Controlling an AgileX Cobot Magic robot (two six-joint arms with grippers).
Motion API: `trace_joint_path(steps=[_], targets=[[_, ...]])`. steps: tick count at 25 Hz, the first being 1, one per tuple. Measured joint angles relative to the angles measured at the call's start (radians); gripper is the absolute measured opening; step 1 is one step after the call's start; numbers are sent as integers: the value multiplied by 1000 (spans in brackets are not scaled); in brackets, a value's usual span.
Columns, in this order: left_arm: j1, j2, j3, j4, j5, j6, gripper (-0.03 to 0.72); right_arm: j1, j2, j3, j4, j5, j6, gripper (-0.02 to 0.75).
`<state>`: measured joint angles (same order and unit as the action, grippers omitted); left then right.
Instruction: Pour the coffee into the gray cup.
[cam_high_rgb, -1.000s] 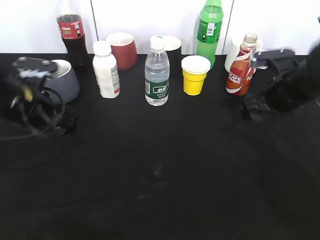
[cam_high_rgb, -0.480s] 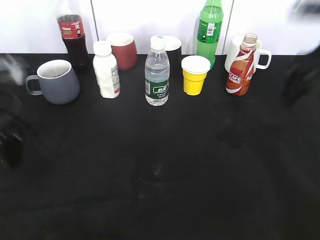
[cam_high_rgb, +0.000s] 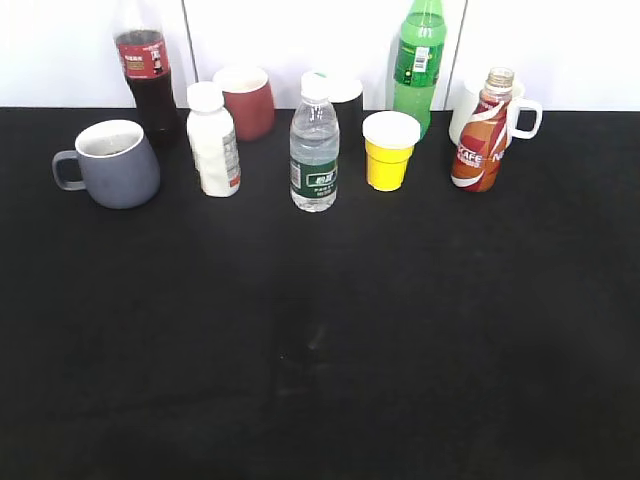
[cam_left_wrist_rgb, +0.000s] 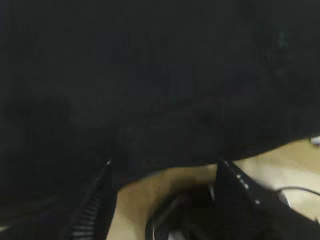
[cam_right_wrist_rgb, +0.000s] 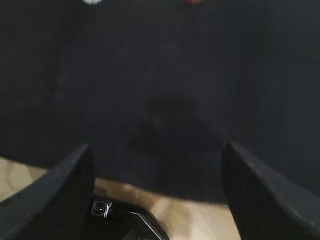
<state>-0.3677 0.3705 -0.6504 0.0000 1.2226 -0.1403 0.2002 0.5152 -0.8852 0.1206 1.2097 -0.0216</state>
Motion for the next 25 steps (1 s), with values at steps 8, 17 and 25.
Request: trace_joint_path(steps=[8, 17, 25], targets=[[-1, -158, 121, 56, -139, 81, 466, 0, -317, 379, -55, -139, 22, 589], [-1, -158, 131, 23, -157, 134, 466, 0, -317, 383, -62, -155, 22, 589], [-1, -158, 131, 17, -158, 140, 466, 0, -317, 383, -62, -158, 29, 589]])
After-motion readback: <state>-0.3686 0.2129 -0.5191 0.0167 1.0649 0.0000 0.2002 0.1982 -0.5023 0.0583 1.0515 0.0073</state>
